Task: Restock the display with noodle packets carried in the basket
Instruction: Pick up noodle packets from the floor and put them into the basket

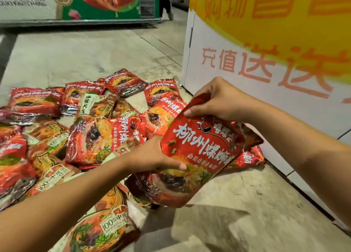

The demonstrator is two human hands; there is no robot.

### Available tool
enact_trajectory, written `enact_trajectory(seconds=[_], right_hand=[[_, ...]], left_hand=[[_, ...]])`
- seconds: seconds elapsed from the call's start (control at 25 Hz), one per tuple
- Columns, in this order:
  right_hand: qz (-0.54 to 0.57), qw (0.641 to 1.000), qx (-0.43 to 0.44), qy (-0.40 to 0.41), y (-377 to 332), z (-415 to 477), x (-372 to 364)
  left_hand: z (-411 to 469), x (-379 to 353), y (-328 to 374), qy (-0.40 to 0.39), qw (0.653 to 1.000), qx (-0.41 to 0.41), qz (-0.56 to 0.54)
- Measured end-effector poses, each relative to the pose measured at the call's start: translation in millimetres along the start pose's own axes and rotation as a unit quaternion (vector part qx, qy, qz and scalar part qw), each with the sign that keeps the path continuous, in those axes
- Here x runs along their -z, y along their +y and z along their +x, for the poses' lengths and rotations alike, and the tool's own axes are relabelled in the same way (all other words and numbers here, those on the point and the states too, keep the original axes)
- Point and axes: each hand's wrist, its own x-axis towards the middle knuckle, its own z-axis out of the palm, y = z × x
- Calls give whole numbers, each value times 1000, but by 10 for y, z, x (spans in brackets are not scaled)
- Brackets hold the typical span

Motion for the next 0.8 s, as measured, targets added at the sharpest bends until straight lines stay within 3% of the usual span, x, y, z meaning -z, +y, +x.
enact_trajectory(seconds=[0.24,0.44,0.52,0.64,0.8], right_hand=[[19,997,-49,55,568,118,-272],[133,952,-233,147,1606,-73,-510],[209,902,-324,195,2033,-217,-641],[363,778,-464,219,2579,-315,-839],[505,655,-489,275,3183,-148,-1083]], left_hand=[[13,-131,-333,20,993,103,-53],[-11,-41,-854,103,970,183,-120],[28,5,-987,136,956,208,-154],[78,45,-1175,136,948,235,-165],[79,22,-1256,129,940,248,-197]])
